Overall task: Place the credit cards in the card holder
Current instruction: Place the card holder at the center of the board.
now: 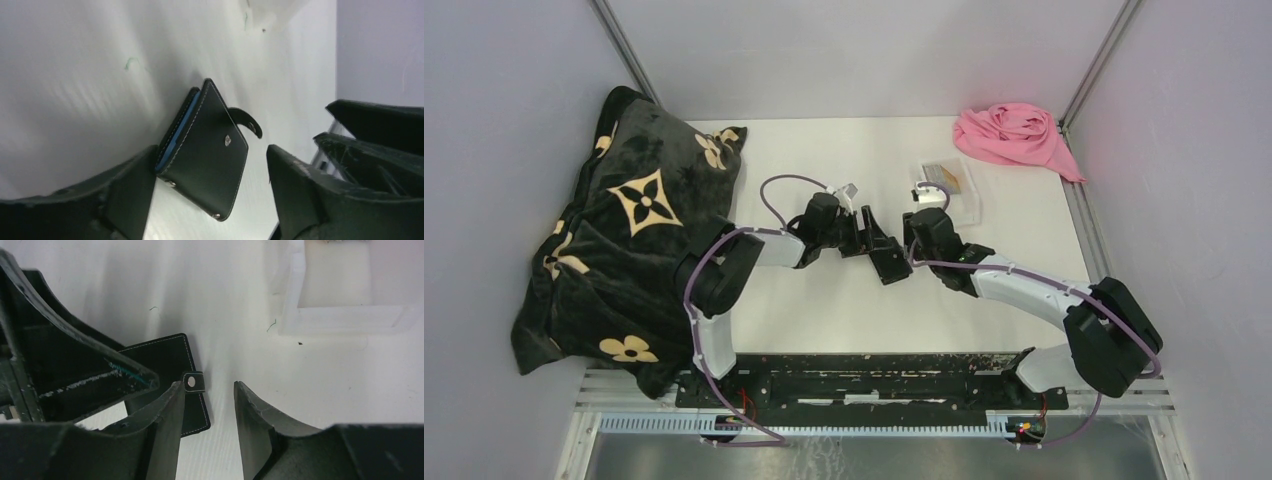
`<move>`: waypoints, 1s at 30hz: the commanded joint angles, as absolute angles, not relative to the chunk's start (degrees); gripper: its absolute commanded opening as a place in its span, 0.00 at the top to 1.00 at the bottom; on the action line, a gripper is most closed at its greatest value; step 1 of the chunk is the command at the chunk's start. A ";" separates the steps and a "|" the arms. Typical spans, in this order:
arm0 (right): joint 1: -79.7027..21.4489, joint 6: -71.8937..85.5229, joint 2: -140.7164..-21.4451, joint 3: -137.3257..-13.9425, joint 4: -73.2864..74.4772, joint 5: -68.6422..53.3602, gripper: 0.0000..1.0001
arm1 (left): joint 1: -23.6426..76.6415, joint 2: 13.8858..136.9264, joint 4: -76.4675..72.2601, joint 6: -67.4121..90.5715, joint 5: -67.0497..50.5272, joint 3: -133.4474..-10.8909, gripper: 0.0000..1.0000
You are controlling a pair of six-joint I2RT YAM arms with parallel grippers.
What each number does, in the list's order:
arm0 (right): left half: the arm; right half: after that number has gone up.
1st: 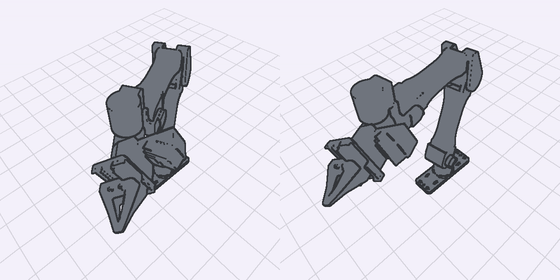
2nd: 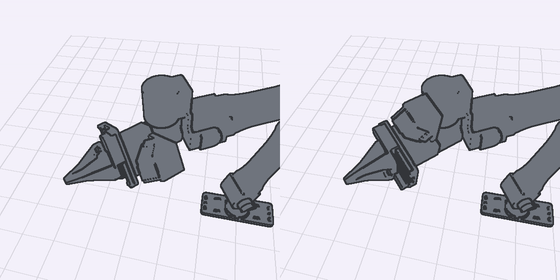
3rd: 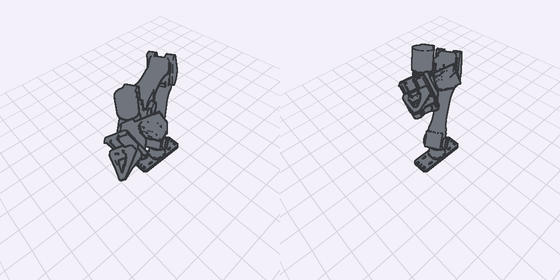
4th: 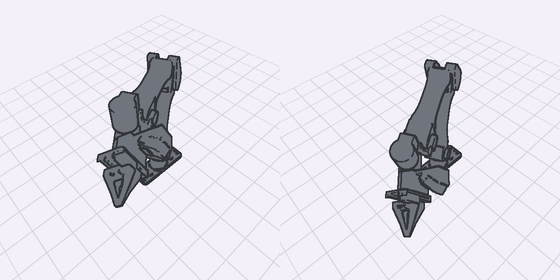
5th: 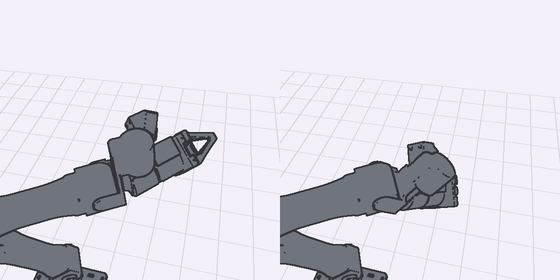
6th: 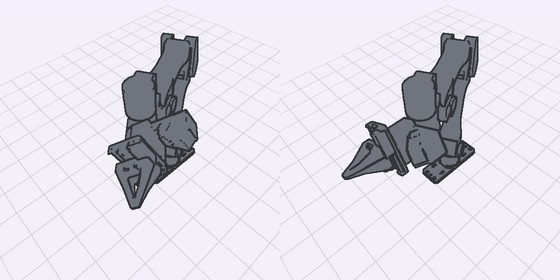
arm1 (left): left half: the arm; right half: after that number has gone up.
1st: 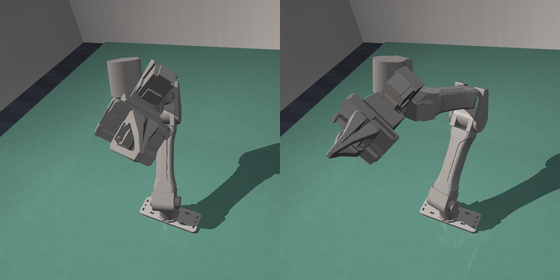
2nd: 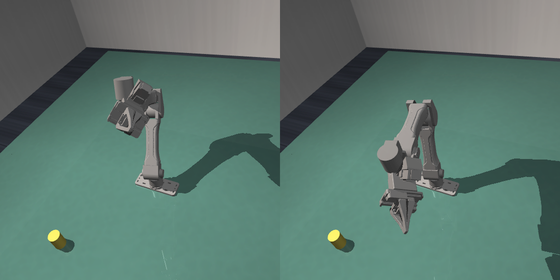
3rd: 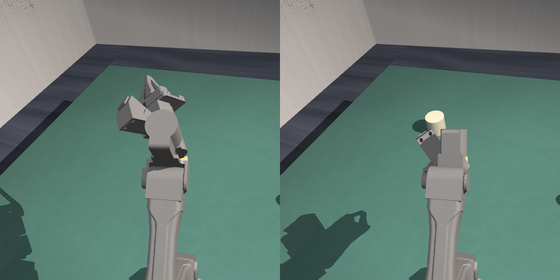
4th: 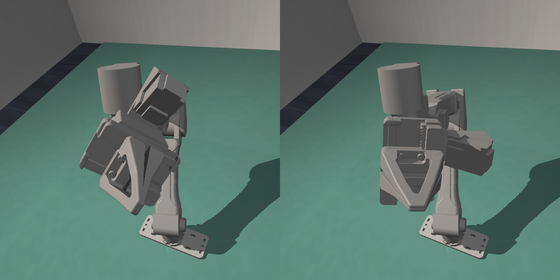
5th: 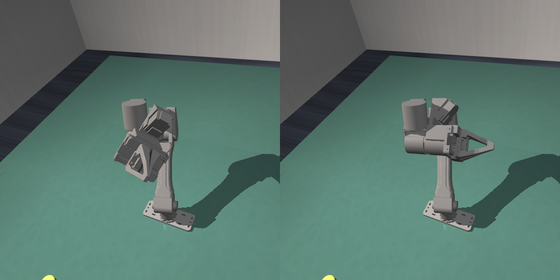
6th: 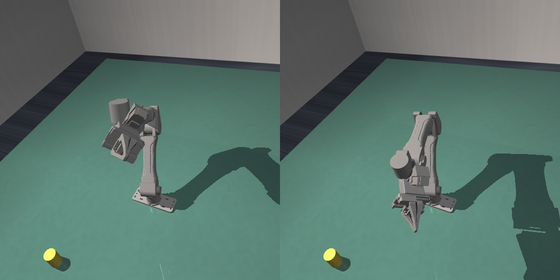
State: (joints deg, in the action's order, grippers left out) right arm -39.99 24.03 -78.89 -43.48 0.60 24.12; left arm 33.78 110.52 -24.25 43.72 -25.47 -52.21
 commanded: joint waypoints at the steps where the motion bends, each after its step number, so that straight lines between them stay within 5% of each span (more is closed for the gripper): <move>1: -39.78 25.64 -80.21 -43.68 -2.24 22.14 0.53 | 33.40 107.28 -17.74 40.31 -19.79 -54.89 0.10; 15: -41.73 25.58 -82.71 -45.27 -2.88 21.01 0.58 | 33.38 99.22 -10.25 39.93 -8.39 -51.78 0.12; 30: -43.20 26.02 -89.21 -50.32 -1.91 20.74 0.81 | 36.77 96.37 -13.52 41.16 -8.36 -49.09 0.53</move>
State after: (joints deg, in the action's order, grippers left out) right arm -42.76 25.54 -88.95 -47.35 -0.71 20.34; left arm 36.03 98.80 -10.41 42.37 -9.06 -50.11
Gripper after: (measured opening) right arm 0.203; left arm 0.509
